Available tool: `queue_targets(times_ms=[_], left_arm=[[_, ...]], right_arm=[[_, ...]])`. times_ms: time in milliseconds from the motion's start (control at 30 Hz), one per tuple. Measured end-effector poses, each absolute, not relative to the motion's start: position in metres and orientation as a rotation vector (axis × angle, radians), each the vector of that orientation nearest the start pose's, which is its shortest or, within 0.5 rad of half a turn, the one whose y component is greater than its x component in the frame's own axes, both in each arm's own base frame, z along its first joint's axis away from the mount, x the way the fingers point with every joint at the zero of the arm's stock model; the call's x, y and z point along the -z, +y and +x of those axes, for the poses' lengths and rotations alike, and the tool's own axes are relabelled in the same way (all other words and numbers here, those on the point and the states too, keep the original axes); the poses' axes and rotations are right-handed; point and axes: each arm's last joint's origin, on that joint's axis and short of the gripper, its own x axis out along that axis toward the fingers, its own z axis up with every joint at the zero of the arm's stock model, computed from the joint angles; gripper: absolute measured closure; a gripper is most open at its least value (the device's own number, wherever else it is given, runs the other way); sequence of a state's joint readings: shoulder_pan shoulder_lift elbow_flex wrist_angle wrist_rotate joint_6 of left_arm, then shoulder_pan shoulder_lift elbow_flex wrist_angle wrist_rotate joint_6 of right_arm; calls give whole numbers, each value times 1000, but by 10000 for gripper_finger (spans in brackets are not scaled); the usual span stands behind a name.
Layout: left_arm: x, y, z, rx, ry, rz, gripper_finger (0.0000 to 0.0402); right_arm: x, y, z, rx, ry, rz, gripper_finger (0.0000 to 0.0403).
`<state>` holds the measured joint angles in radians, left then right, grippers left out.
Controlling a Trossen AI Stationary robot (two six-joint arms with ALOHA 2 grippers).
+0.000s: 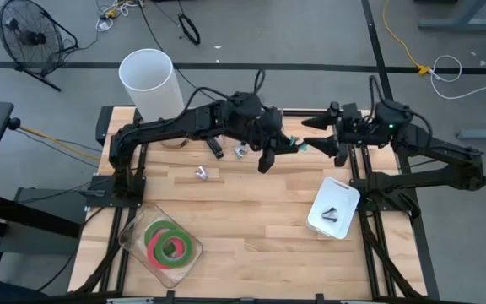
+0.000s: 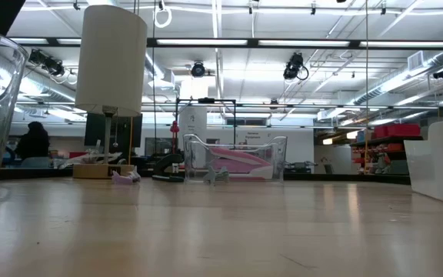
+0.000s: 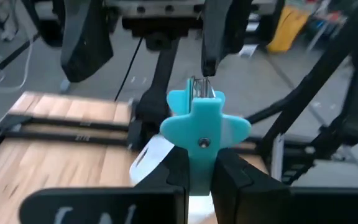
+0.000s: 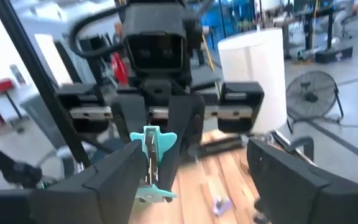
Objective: Pick and place Stapler, Stapler remover, tape
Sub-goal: Put the light blue staple remover into the white bin
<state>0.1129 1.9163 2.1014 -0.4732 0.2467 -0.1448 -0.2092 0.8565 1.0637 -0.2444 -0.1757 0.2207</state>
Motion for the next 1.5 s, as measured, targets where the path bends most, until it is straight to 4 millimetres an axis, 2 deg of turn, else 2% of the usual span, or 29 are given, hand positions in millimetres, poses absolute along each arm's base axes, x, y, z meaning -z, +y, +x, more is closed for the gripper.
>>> queue_targets(times_ms=[300, 467, 600, 733, 1033, 1200, 1500], left_arm=[[-444, 49, 431, 178, 139, -175, 348], [-446, 49, 431, 178, 115, -169, 365], [-449, 50, 431, 174, 86, -162, 362], [-451, 51, 431, 173, 63, -157, 346], [-452, 54, 431, 157, 60, -157, 365], [-451, 54, 431, 142, 60, -157, 344], [-451, 54, 431, 141, 62, -158, 365]], right_arm=[[-422, -29, 163, -11, -93, 264, 103], [-427, -29, 163, -16, -146, 266, 103], [-429, -28, 163, -40, -160, 274, 103], [-429, -28, 164, -53, -159, 294, 103], [-427, -29, 168, -45, -147, 300, 103], [-423, -30, 175, -41, -123, 301, 103], [-423, -31, 176, -40, -123, 285, 103]])
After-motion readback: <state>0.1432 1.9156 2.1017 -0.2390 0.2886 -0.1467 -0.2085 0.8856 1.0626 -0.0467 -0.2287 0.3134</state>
